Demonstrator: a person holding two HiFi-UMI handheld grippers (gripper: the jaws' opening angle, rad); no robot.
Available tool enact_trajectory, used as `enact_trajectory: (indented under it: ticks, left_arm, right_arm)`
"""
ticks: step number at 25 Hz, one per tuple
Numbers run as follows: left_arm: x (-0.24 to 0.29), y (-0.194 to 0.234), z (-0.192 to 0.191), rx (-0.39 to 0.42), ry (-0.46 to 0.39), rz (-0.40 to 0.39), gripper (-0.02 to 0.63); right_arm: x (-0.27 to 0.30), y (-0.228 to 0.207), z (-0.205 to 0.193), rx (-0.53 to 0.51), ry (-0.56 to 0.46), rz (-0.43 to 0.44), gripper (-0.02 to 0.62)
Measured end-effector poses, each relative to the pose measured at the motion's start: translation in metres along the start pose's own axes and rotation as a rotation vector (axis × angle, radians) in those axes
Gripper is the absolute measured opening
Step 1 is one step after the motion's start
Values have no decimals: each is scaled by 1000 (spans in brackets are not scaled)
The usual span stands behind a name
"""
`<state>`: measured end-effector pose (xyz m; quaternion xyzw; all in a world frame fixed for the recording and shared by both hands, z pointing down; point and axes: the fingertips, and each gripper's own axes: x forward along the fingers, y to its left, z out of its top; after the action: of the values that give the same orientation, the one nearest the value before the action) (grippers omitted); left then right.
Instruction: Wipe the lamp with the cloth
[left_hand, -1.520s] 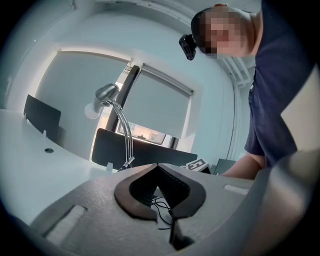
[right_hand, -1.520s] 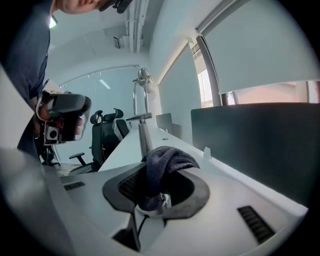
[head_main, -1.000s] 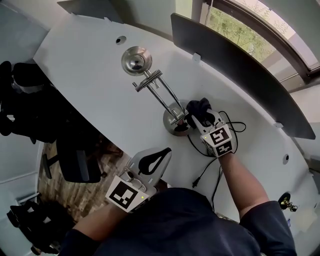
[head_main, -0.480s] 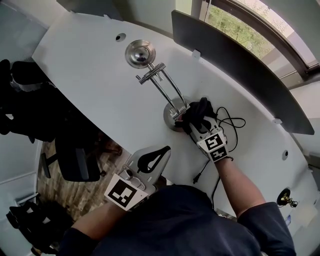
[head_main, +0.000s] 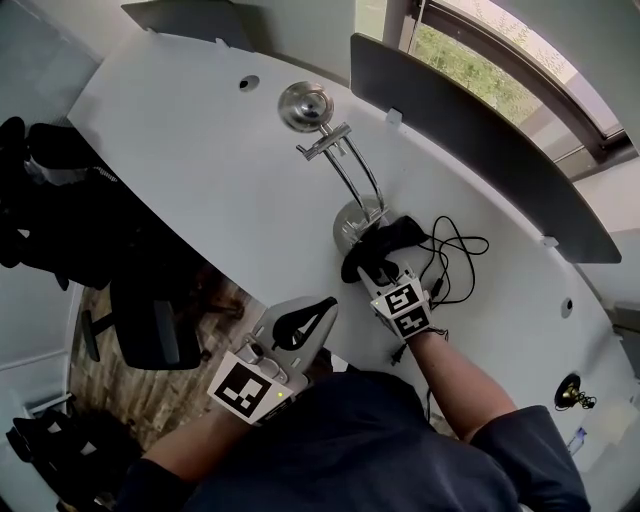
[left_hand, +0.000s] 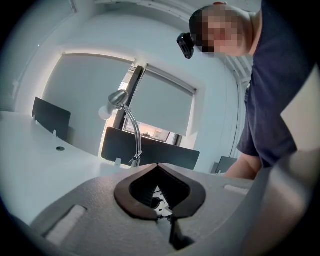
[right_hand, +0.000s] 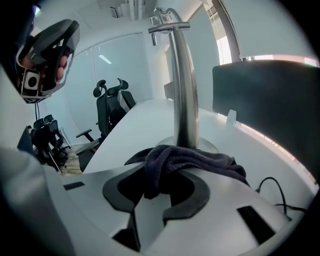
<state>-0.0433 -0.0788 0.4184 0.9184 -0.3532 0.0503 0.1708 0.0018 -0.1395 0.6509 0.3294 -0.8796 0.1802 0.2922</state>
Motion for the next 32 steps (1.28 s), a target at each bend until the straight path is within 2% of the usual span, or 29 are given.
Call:
enact_trajectory:
  ticks: [5, 10, 13, 16, 24, 32]
  left_arm:
    - [-16, 6, 6, 21, -10, 28, 3]
    - [-31, 11, 2, 5, -20, 51, 3]
    - [-32, 12, 8, 8, -56, 46, 3]
    - [-28, 12, 8, 4, -52, 46, 3]
    - [-12, 3, 9, 8, -75, 16, 3]
    - [4, 1, 7, 0, -35, 26, 3]
  right_arm:
    - [16, 14, 11, 20, 2, 4, 107]
    - [23, 18, 18, 11, 3, 10, 107]
    - [19, 19, 15, -3, 14, 19, 107]
    - [9, 16, 9, -11, 26, 20, 107]
    - [-12, -23, -8, -8, 53, -32, 107]
    - [-17, -65, -2, -31, 40, -66, 107]
